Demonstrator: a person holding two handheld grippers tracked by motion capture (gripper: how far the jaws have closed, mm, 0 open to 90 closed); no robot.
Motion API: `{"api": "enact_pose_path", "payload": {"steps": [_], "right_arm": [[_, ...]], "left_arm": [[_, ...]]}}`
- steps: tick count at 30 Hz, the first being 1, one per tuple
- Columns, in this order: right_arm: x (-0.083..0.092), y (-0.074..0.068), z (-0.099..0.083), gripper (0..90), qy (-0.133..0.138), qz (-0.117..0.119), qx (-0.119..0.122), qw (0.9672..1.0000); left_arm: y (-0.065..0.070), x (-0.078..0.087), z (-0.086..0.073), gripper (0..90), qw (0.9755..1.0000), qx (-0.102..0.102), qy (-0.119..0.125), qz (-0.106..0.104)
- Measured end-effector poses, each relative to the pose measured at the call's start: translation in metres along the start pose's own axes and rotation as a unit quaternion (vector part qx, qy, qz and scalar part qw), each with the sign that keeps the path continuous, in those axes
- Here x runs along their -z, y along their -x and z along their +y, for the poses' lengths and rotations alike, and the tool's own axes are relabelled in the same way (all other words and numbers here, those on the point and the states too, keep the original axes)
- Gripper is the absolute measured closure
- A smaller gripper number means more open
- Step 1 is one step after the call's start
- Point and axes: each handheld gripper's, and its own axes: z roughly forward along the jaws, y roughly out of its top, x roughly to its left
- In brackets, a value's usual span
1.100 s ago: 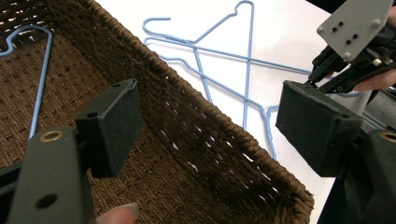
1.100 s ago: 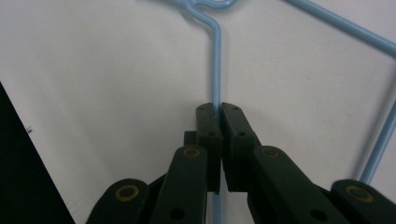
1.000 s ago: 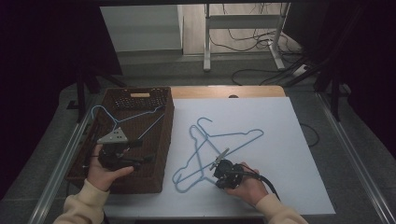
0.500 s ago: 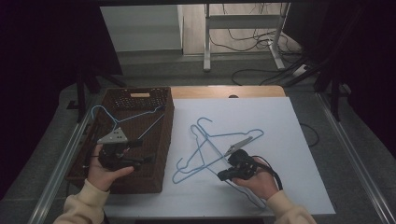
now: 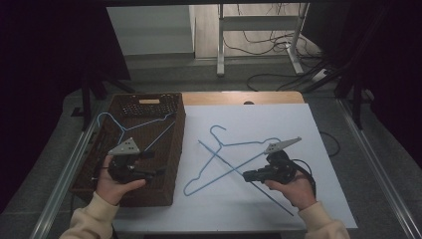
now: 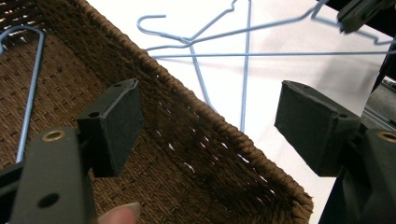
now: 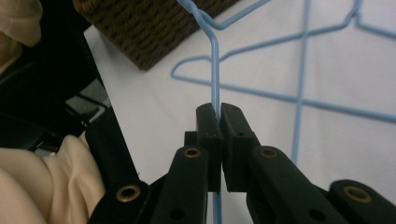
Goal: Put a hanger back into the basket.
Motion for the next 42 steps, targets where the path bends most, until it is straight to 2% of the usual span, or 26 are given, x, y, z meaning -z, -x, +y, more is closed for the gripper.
{"api": "enact_pose_path", "payload": {"steps": [11, 15, 29, 36, 42], "right_arm": [[0.028, 0.003, -0.002, 87.1, 0.041, 0.015, -0.009, 0.9990], [0.032, 0.004, -0.003, 87.1, 0.044, 0.019, -0.009, 0.9988], [0.048, 0.002, -0.004, 87.1, 0.065, 0.041, -0.007, 0.9970], [0.056, -0.003, -0.007, 87.1, 0.069, 0.053, 0.000, 0.9962], [0.058, -0.003, -0.010, 87.1, 0.068, 0.061, -0.005, 0.9958]], "left_arm": [[0.002, -0.002, 0.003, 24.0, 1.0000, -0.007, 0.001, -0.001], [0.004, -0.006, 0.007, 24.1, 0.9999, -0.014, -0.002, -0.003], [0.024, -0.041, 0.035, 25.8, 0.9977, -0.059, -0.020, -0.026], [0.030, -0.058, 0.048, 26.4, 0.9964, -0.069, -0.022, -0.043], [0.034, -0.070, 0.055, 26.8, 0.9957, -0.072, -0.025, -0.054]]}}
